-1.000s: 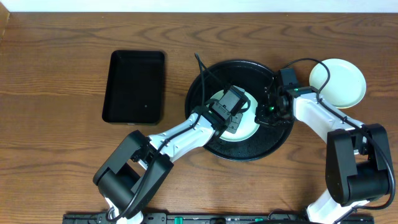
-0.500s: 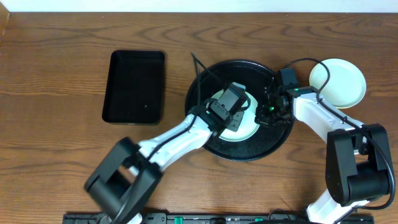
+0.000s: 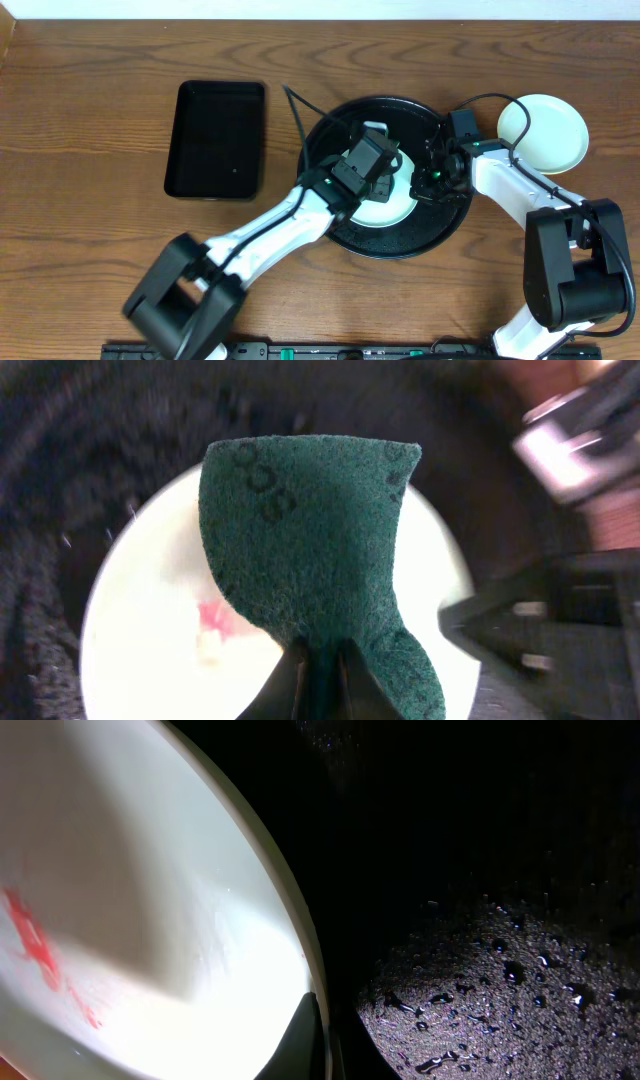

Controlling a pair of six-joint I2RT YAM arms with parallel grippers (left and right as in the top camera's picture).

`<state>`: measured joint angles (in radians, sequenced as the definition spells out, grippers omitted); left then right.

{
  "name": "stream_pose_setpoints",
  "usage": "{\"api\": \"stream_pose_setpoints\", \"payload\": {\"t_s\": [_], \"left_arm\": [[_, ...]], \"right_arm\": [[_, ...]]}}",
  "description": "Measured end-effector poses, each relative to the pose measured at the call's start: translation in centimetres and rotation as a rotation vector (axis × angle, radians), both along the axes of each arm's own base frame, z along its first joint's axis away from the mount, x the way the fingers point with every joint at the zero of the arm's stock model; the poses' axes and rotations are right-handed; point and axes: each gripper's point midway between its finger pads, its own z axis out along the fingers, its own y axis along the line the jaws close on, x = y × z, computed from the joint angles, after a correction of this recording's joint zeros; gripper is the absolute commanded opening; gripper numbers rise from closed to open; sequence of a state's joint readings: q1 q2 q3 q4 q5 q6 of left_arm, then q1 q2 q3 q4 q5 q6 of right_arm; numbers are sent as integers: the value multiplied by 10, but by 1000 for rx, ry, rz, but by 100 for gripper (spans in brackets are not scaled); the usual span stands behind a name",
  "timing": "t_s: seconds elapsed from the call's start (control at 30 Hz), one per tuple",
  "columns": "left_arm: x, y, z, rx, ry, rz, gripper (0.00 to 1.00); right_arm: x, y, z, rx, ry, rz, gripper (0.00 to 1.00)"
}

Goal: Clean dirty plates on tray and stack at the side
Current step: 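Hold the green plate with the right gripper and scrub it with the sponge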

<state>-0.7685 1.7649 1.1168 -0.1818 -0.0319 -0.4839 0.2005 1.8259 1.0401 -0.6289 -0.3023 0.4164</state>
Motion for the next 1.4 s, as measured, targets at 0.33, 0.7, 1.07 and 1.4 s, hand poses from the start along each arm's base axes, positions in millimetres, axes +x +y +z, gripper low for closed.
{"api": "stream_pose_setpoints", "payload": {"t_s": [0.33,0.7,1.07,1.4], "left_arm": [[-2,11,-52,92,88,78,7],[17,59,-39,401,-109,158,8],[43,77,69,274,-345,283,7],[21,17,46,-22,-136,136,8]], "right_arm": [[-1,-1,0,-4,5,3,1],[-5,-1,0,-6,23,4,1],[-6,-2,0,-13,25,8,1],[-6,-2,0,-13,25,8,1]]}}
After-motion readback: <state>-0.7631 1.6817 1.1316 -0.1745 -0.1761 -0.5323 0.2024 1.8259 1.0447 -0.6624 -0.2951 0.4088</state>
